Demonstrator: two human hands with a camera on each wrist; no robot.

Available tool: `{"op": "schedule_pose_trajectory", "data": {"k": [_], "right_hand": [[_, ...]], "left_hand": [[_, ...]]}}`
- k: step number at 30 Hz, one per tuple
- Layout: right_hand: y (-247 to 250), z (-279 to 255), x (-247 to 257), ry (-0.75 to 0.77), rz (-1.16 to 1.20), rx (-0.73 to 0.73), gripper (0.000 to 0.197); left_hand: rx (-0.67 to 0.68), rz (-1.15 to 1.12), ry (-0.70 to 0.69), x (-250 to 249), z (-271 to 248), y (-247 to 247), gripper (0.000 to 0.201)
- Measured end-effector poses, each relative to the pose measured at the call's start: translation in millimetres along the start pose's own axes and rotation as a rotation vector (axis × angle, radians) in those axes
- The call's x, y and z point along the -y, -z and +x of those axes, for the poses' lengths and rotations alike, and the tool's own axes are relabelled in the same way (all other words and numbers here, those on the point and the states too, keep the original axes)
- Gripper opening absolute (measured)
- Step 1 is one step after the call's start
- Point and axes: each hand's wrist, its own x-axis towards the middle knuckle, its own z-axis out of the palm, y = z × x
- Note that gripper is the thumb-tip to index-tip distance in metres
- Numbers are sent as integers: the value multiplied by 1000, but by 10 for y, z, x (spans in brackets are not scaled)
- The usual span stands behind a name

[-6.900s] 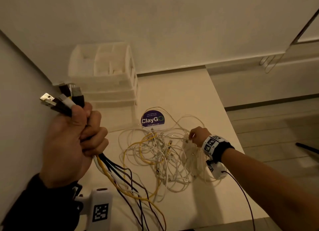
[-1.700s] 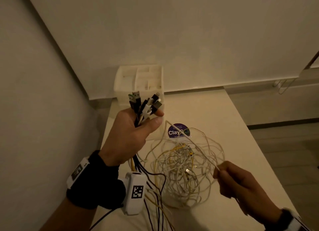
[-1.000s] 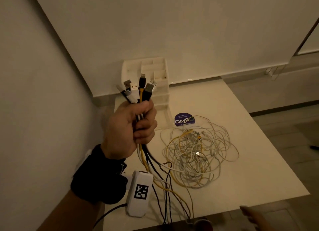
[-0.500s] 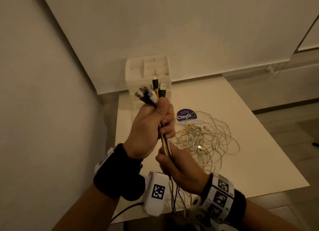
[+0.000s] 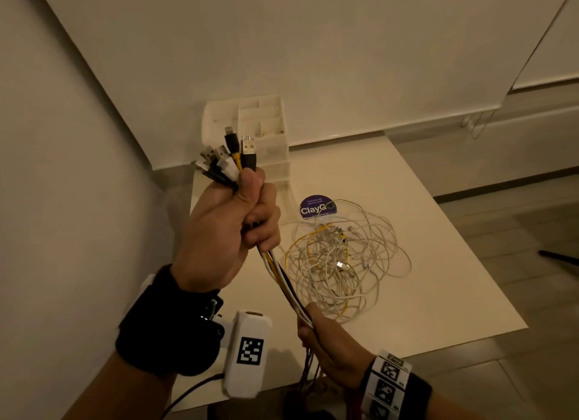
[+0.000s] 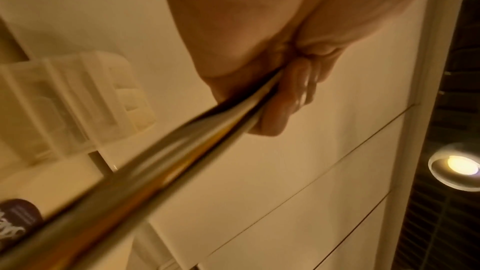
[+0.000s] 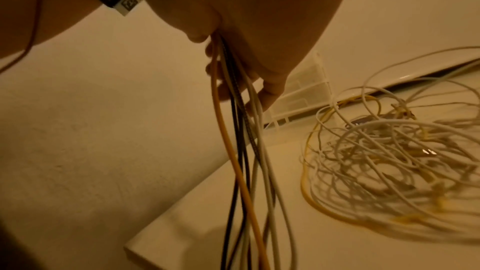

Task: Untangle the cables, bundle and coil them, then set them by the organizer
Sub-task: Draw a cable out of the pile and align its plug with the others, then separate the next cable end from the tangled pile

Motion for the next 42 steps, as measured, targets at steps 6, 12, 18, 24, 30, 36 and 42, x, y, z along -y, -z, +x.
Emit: {"op": "schedule_pose_trajectory", "data": {"k": [6, 12, 18, 24, 30, 36, 42], "right_hand": [[28, -39, -213, -27, -31, 38, 21], [71, 10, -276, -16, 8, 105, 21], [765, 27, -360, -91, -167, 190, 60], [1704, 534, -467, -321, -221, 480, 60], [1968, 1085, -1008, -392, -505, 3, 18], [1624, 1483, -1337, -605, -652, 4, 22], [1509, 1632, -1426, -611, -631, 10, 36]], "left_hand": [[-11, -115, 31, 83, 117, -70, 57], [-62, -58, 25, 212, 211, -163, 42], [-116, -60, 56, 250, 236, -199, 38], [-135, -229, 92, 318, 188, -124, 30], [-214, -108, 43, 290, 202, -133, 36], [-269, -12, 27, 347, 214, -165, 39], [-333, 33, 52, 336, 175, -128, 41]]}}
